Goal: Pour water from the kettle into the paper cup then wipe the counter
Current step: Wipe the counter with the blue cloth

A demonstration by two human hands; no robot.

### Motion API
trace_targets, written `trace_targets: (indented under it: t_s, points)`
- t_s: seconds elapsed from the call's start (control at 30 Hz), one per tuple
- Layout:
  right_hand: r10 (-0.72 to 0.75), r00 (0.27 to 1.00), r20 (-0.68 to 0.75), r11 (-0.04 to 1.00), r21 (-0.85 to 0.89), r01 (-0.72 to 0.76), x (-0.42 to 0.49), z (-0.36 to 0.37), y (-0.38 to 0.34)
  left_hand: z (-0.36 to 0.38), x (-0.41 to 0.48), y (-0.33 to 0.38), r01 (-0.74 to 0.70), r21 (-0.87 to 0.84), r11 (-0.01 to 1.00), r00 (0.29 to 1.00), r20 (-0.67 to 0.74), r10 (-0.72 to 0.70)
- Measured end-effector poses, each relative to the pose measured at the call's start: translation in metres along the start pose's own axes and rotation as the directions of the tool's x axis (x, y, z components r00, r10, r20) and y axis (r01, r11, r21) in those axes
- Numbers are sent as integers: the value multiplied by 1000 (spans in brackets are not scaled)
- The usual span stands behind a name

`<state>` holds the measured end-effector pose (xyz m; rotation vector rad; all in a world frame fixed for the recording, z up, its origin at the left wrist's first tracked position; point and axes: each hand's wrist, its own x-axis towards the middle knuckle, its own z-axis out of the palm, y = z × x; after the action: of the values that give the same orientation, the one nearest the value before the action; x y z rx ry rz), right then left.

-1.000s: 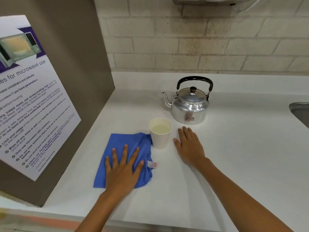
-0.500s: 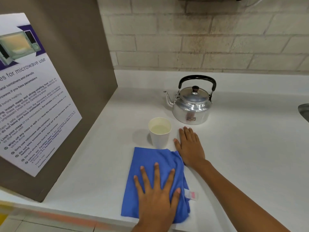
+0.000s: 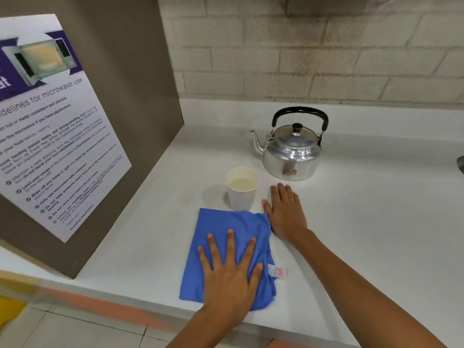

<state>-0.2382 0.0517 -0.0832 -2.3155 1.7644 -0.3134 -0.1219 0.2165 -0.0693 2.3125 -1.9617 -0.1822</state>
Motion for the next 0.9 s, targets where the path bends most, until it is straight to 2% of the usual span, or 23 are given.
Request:
trace_targets:
  t_s: [0.1,0.23,0.33,0.47,0.6,0.77,0.9]
  points:
    - [1,1000,10,1000,6,-1,0,-1,0,-2,0,5,-37,22,999,997,71,36]
    - [0,1000,8,1000,22,0,-2,-3,0,-2,-2,-18,-73,89,993,997,35,70]
    - [-3,1000,6,1000,17,3,-4,-5,-2,5,-2,-30,-63,55,996,998,-18,64]
    - [-5,1000,27,1000,3,5,-3,-6,-2,10,-1,-4,-18,28,999,1000,-4,19]
    - [-18,999,27,1000,3,18,-2,-7,-1,15,-1,21,-41,6,999,999,-11,42]
    - [-25,999,29,999,34,24,-4,-10,-2,16,-4,-7,-80,15,997,995,-57,80]
    - [-24,999,37,999,47,23,-5,-10,-1,13,-9,-15,-37,36,999,998,-47,38]
